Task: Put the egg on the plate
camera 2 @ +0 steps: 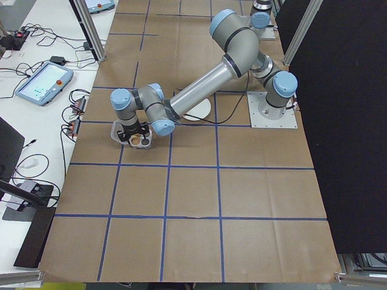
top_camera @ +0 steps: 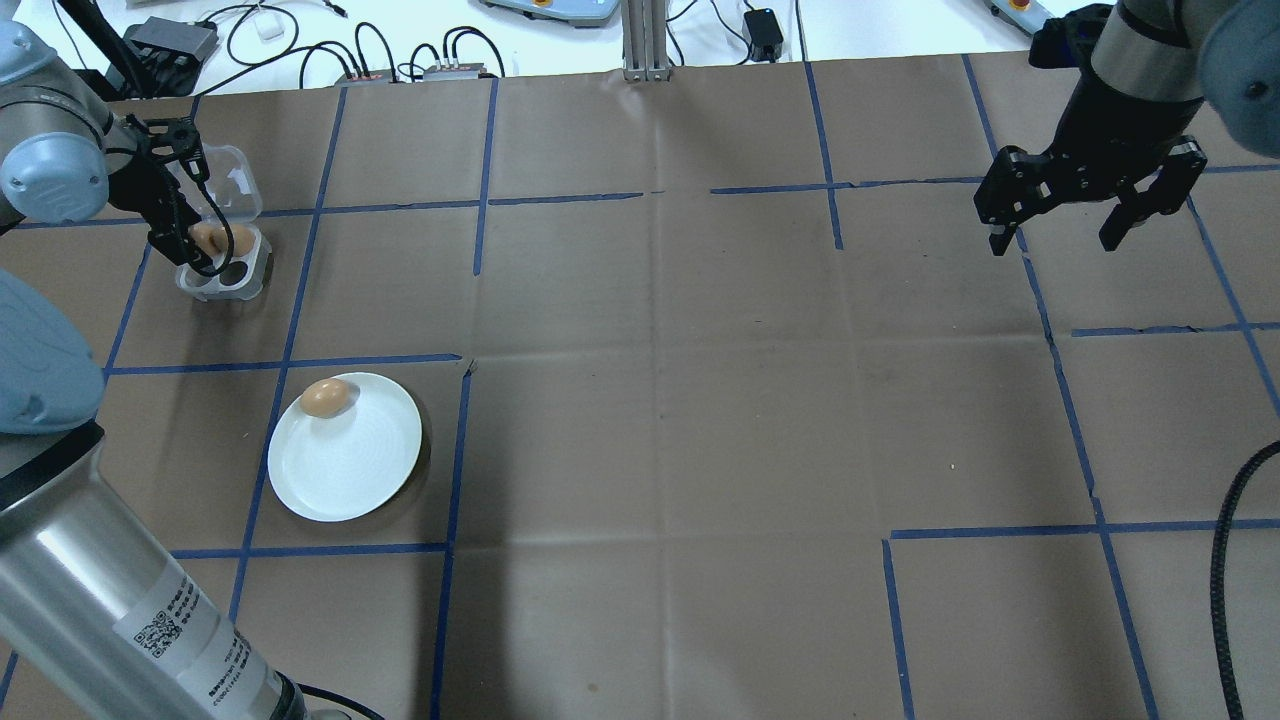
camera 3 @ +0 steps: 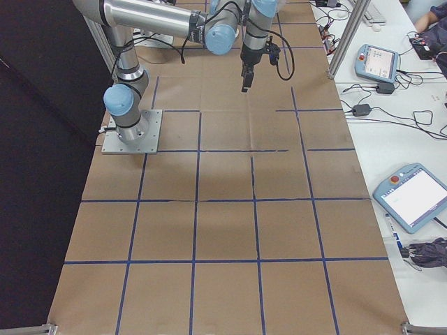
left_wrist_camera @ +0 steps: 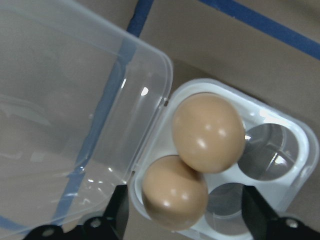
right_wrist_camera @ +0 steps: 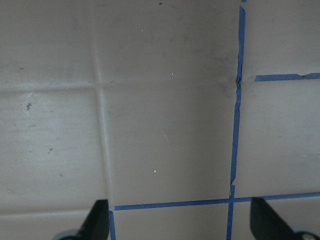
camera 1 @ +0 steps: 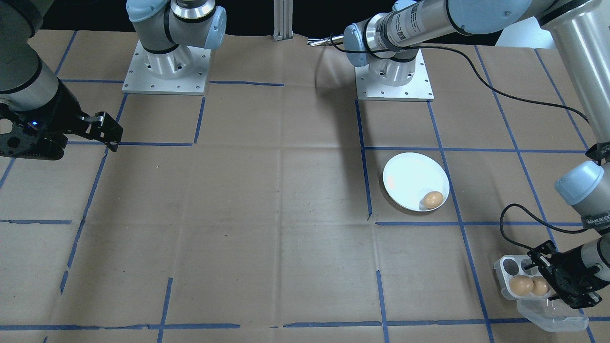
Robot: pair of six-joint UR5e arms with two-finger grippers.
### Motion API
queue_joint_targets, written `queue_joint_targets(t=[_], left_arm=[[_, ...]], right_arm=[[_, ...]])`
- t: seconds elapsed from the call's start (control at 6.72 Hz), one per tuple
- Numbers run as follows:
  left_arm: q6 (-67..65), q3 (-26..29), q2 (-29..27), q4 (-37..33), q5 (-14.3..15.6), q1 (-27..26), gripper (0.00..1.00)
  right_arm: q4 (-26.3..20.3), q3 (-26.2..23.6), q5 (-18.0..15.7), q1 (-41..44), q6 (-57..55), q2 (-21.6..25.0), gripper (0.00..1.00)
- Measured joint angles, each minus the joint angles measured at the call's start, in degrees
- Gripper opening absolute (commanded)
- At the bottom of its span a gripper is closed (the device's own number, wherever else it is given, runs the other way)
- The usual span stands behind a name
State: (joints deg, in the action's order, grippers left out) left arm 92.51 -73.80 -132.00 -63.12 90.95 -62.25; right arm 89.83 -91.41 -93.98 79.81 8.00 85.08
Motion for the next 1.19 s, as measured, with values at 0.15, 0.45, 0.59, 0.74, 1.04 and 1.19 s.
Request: queue_joint_targets(t=[0.15, 0.45, 0.59, 0.74, 1.04, 1.19], left_arm=[[0.0, 0.0, 0.0, 0.1, -0.4, 0.0, 0.82], [-0.1, 0.0, -0.3, 0.3, -0.6, 0.0, 0.73], [-0.1, 0.0, -0.4, 0.4, -0.6, 0.0, 0.48], [-0.2, 0.0, -0.4, 0.4, -0.6, 0.0, 0.32], [-0.2, 0.0, -0.1, 0.4, -0.3, -0.1, 0.02], [0.0, -0.1, 0.0, 0.4, -0.1, -0.1, 0.00]], right_arm=[[0.0, 0.0, 0.0, 0.0, 0.0, 0.0, 1.00], [0.0, 0.0, 0.0, 0.0, 0.0, 0.0, 1.00], [0.0, 0.0, 0.0, 0.0, 0.0, 0.0, 1.00], [0.0, 0.0, 0.0, 0.0, 0.0, 0.0, 1.00], [0.0, 0.0, 0.0, 0.0, 0.0, 0.0, 1.00], [0.0, 0.0, 0.0, 0.0, 0.0, 0.0, 1.00]])
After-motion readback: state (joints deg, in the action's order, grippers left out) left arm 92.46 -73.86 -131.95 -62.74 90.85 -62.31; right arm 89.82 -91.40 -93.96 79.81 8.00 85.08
